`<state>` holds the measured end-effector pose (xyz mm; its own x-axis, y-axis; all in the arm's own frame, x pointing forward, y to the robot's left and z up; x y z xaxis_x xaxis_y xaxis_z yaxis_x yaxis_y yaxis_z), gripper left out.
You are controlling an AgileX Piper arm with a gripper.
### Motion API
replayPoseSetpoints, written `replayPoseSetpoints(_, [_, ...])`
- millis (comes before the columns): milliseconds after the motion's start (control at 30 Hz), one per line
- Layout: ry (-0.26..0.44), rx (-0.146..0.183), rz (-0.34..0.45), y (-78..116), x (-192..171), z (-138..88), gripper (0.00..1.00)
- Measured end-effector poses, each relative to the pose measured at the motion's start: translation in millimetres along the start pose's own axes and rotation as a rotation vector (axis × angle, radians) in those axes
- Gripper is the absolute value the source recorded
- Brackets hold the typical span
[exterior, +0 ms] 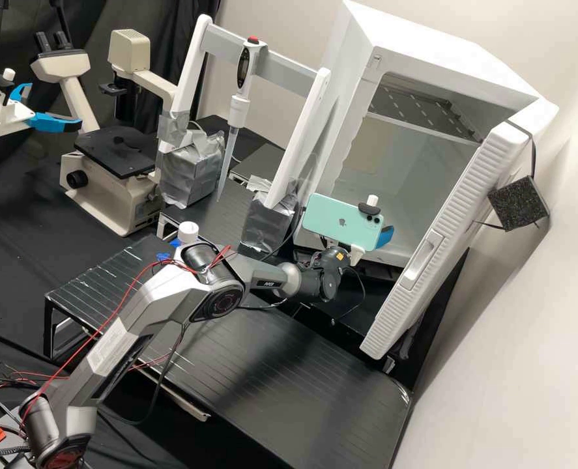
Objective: Move the petri dish to the microscope
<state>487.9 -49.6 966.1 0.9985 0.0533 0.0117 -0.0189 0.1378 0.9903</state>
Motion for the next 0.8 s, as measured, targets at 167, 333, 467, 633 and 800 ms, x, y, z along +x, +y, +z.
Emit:
replayPoseSetpoints(167, [-0.001, 0.0, 0.001, 0.4, -0.2, 0.5, 0.0])
replayPoseSetpoints(333, [-0.005, -0.002, 0.002, 1.8, -1.2, 2.5, 0.0])
replayPoseSetpoints(467, [-0.009, -0.003, 0.006, 3.4, -2.1, 4.5, 0.0])
replayPoseSetpoints(633, [-0.016, 0.008, 0.004, 3.8, -10.0, 10.3, 0.0])
replayPoseSetpoints(800, [-0.027, 0.016, 0.018, 12.8, -27.7, 15.5, 0.0])
